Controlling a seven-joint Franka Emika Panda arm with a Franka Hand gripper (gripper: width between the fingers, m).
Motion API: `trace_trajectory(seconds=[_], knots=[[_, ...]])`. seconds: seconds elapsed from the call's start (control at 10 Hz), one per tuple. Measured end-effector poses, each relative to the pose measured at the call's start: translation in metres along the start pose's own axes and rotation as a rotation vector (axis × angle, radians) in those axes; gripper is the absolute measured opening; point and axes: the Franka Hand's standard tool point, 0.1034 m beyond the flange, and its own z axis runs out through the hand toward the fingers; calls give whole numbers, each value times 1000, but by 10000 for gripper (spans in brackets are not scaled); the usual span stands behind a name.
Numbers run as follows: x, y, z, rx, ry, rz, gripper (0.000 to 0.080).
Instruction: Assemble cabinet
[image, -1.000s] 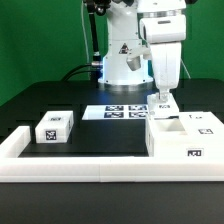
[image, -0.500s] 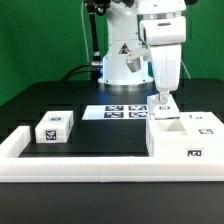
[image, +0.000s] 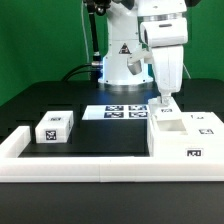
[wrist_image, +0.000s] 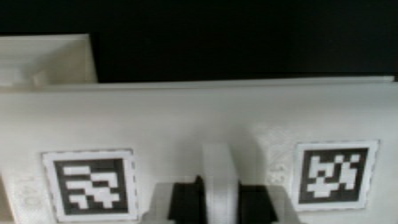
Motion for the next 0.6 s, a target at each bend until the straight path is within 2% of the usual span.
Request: trace_trajectory(seconds=[0.5,0.6], knots=[[-1,1,2,1,3,1,62],[0,12,2,-4,10,6,62]])
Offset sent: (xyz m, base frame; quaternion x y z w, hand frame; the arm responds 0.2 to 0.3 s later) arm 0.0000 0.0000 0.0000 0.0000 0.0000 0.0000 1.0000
